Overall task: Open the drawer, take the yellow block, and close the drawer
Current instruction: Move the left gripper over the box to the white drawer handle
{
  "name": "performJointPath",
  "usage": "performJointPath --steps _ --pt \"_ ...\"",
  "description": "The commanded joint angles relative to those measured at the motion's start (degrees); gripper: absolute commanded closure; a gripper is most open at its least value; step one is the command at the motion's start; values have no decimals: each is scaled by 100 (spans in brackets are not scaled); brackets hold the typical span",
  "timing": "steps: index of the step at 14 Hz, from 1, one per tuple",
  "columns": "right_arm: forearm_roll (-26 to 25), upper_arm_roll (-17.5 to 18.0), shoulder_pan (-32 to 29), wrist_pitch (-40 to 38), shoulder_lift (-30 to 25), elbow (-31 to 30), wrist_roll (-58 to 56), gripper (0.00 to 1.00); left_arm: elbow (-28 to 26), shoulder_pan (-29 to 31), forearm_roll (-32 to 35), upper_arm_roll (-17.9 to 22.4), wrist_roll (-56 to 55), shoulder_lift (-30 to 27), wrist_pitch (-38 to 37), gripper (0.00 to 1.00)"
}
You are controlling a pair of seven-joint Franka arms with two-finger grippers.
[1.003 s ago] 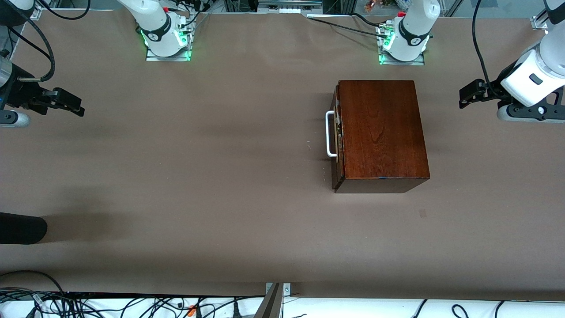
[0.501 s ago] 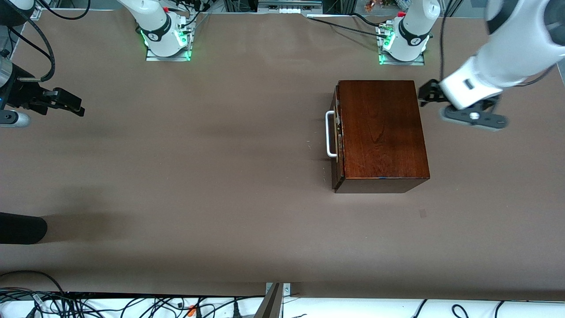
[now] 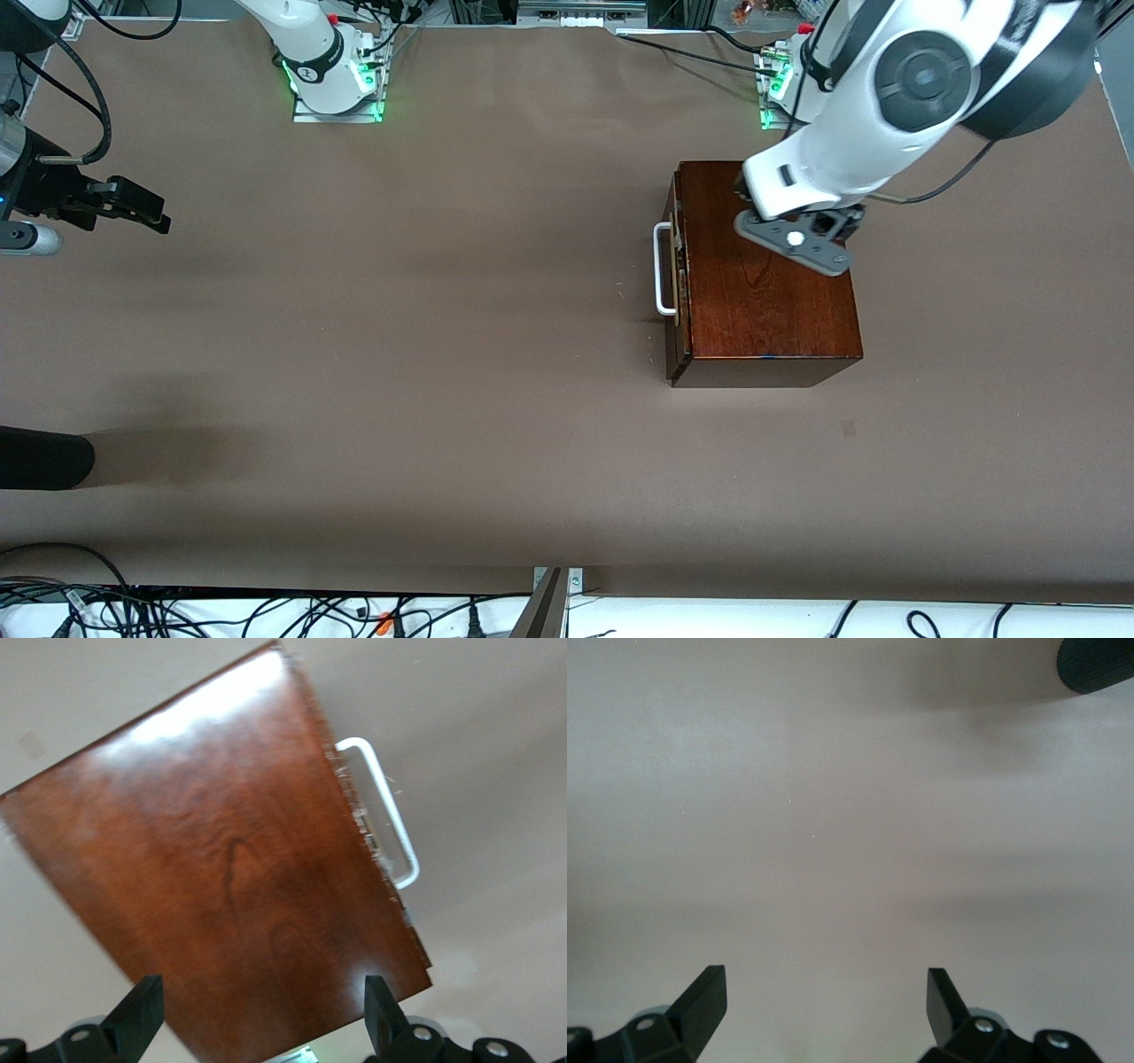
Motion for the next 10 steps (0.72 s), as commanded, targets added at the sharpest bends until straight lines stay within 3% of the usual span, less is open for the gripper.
performJointPath --steps 1,6,10 --pt "-15 39 -21 -54 -40 1 10 0 292 -136 56 -107 94 324 20 0" --pt "-15 39 -21 -54 -40 9 10 0 266 -417 99 -99 -704 755 704 0" --pt "-15 39 -21 -54 -40 9 19 0 274 -1137 967 -98 -2310 1202 1110 0"
